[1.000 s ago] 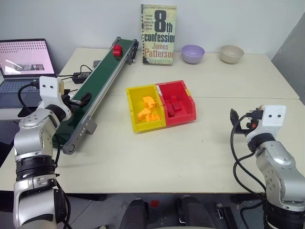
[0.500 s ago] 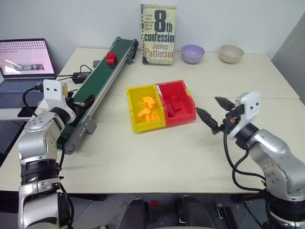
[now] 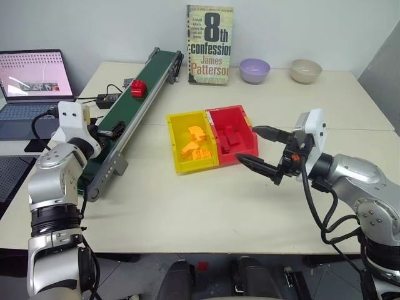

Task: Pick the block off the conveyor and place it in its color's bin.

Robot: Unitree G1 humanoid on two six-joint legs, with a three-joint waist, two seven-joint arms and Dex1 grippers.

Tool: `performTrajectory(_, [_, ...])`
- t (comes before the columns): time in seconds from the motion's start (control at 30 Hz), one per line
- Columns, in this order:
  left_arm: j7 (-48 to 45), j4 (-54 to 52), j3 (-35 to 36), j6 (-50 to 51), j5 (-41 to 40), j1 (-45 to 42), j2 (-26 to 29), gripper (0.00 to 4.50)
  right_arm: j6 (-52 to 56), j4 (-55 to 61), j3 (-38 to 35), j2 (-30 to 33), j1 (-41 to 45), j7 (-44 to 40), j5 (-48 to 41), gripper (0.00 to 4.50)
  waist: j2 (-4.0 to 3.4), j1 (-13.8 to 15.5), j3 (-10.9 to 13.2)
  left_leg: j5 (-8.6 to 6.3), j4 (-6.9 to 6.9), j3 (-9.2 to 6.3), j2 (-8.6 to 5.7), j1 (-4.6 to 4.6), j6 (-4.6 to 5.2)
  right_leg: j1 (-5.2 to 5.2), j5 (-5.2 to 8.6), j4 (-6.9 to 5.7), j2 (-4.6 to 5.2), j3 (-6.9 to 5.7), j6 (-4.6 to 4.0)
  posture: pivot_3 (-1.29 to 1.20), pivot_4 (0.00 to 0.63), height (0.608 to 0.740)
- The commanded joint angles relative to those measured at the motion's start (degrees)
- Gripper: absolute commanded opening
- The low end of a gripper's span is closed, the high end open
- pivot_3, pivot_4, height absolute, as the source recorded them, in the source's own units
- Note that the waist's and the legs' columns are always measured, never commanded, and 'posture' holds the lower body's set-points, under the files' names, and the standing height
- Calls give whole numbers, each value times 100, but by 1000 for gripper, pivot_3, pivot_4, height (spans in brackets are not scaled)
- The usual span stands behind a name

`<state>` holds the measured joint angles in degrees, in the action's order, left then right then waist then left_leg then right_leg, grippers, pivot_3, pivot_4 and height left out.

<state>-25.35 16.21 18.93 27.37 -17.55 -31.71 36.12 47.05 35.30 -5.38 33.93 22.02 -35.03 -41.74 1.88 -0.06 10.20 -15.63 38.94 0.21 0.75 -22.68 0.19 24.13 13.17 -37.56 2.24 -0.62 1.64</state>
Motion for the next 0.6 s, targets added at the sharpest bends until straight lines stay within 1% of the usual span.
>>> performTrajectory(0.03, [45, -17, 3, -146, 40, -193, 35, 4451, -120, 185, 21, 69, 7, -72, -71, 4500, 0, 0, 0, 0, 0, 0, 0, 0, 0, 0, 0, 0, 0, 0, 0, 0, 150, 740])
performTrajectory(0.6, [-76, 630, -216, -312, 181, -575, 64, 4451, -90, 392, 19, 55, -78, 70, -276, 4500, 0, -1, 0, 0, 0, -1, 0, -1, 0, 1, 0, 0, -1, -2, 0, 0, 150, 740])
